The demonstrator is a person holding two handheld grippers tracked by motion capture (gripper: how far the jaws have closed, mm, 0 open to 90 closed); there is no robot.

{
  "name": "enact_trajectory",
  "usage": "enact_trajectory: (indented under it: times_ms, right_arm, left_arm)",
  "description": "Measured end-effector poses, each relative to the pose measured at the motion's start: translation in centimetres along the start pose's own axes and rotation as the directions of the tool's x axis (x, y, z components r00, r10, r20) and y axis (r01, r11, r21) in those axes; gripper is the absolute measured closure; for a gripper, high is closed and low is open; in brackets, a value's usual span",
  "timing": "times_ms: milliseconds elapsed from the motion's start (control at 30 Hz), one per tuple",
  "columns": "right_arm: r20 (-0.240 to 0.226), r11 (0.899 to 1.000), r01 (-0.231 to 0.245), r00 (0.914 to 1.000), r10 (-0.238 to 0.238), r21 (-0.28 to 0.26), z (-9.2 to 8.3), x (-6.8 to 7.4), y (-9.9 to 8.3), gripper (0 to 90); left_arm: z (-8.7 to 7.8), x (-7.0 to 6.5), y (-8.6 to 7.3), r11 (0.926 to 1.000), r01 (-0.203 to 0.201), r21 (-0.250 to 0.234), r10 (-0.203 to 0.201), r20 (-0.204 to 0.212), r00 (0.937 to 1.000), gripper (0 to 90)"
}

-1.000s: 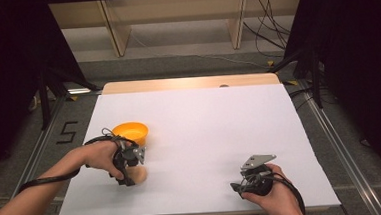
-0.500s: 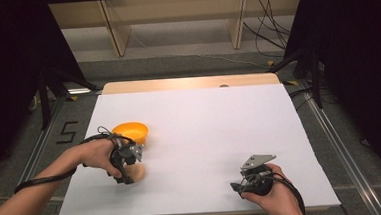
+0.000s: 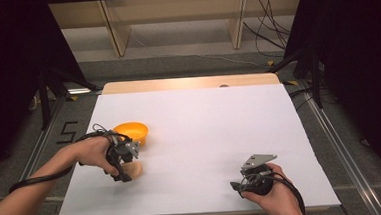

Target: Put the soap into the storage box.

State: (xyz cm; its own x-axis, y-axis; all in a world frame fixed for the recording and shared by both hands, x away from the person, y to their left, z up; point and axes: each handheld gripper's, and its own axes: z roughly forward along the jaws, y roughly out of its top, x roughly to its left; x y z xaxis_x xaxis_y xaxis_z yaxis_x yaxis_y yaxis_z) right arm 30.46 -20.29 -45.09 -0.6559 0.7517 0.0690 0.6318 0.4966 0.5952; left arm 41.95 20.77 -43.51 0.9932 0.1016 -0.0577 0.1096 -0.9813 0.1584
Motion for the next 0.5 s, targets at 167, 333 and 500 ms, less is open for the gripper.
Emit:
enact_trajectory:
  times_ms: [167,333,500]
  right_arm:
    - [0.005,1.0,0.004,1.0,-0.004,-0.012,0.05,-0.03,-0.03,44.8]
    - [0.005,1.0,0.007,1.0,-0.007,-0.019,0.02,-0.08,-0.06,44.6]
    - [0.005,1.0,0.002,1.0,-0.002,-0.02,0.02,-0.08,-0.05,44.5]
  left_arm:
    - [-0.36,-0.02,-0.19,1.0,0.006,-0.006,-0.006,-0.001,1.0,31.5]
    - [-0.57,-0.07,-0.39,0.9999,0.015,-0.008,-0.015,0.003,0.9999,31.6]
    - [-0.79,0.01,-0.55,0.9999,0.011,-0.011,-0.011,-0.003,0.9999,31.6]
